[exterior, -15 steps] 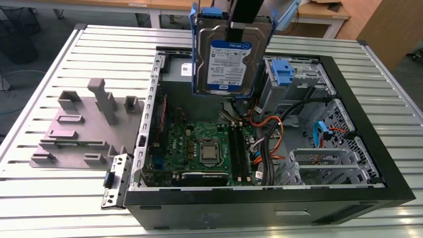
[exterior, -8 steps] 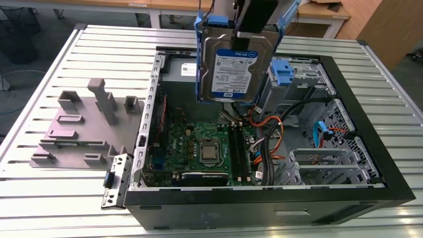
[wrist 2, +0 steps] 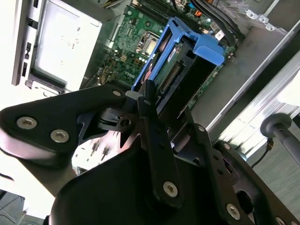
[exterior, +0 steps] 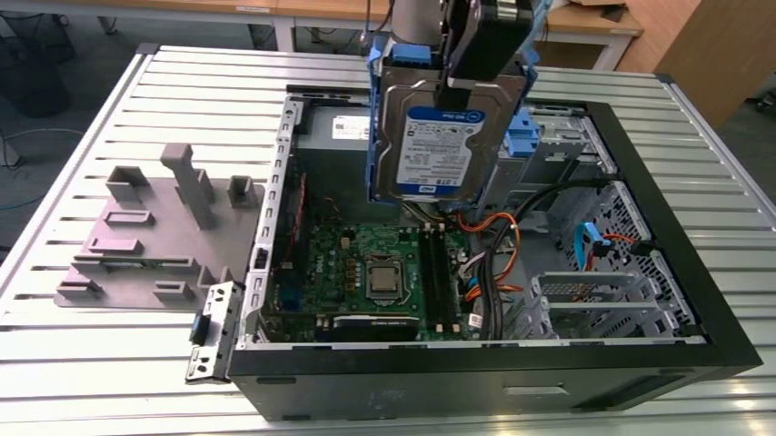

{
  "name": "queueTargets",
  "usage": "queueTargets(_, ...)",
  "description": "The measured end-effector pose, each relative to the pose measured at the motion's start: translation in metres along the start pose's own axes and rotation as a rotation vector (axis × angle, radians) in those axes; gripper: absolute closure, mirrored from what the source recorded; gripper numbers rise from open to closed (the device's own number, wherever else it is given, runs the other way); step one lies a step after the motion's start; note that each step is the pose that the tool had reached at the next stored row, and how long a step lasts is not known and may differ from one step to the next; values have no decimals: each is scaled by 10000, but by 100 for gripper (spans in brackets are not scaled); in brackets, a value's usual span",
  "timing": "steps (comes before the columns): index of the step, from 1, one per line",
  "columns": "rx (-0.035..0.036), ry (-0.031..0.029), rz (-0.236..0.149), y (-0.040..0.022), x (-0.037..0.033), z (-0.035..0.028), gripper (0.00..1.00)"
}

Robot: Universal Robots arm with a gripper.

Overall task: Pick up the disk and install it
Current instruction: 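Pick up the disk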

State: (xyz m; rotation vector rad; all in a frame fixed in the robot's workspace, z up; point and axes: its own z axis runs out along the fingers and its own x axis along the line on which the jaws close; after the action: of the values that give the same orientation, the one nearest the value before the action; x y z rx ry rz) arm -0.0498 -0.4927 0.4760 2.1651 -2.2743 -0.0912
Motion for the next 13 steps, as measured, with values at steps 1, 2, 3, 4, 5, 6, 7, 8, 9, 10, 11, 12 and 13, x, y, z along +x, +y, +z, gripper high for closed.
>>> queueTargets(1, -4, 0, 0, -10, 17, 3, 65)
queueTargets(2, -8, 2, 0, -20, 33, 5, 65)
queueTargets(3, -11, 1, 0, -29, 49, 8, 65)
queueTargets(4, -14, 2, 0, -38, 63, 12, 65)
queueTargets(5, -16, 1, 1, -45, 76, 15, 65)
queueTargets(6, -17, 0, 0, -48, 84, 17, 65)
queueTargets(7, -17, -1, 0, -49, 88, 19, 65)
queueTargets(8, -17, 0, 2, -49, 88, 19, 65)
queueTargets(9, -18, 1, 2, -49, 88, 19, 65)
queueTargets(10, -18, 2, 1, -50, 88, 19, 65)
queueTargets(11, -18, 2, 0, -52, 89, 19, 65)
queueTargets(12, -18, 3, -1, -57, 89, 19, 65)
queueTargets(13, -18, 2, 0, -66, 89, 19, 65)
